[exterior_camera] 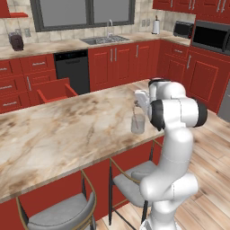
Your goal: Take a straw from the drawer in front and place it inside the glass cup on the dining counter.
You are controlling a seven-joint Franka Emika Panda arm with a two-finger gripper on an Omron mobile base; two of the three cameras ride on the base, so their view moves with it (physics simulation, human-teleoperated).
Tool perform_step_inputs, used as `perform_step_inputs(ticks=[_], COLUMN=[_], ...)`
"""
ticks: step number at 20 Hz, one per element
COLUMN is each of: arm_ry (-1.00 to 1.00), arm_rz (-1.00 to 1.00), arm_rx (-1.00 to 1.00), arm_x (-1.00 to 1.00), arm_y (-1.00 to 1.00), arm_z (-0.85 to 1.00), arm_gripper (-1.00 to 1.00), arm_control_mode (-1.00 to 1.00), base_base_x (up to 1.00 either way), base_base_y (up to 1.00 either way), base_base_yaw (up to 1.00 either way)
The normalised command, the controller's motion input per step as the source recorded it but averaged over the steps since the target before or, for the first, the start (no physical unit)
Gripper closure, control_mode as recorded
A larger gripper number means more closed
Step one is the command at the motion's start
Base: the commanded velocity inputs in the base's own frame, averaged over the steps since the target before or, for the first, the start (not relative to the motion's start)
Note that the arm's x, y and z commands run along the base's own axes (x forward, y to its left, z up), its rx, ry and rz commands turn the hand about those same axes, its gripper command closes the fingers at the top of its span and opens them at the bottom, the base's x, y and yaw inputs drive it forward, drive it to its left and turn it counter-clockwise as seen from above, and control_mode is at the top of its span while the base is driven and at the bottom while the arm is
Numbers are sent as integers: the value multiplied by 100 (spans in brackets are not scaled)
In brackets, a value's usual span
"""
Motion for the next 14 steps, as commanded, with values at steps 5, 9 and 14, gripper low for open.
perform_step_inputs(ticks=[5, 9, 14], arm_ry=[0, 0, 0], arm_rz=[0, 0, 0], arm_rx=[0, 0, 0], arm_x=[-27, -11, 0], arm_y=[0, 0, 0], arm_z=[0, 0, 0], arm_gripper=[-100, -100, -100], arm_control_mode=[-100, -100, -100], base_base_x=[0, 0, 0], base_base_y=[0, 0, 0], base_base_yaw=[0, 0, 0])
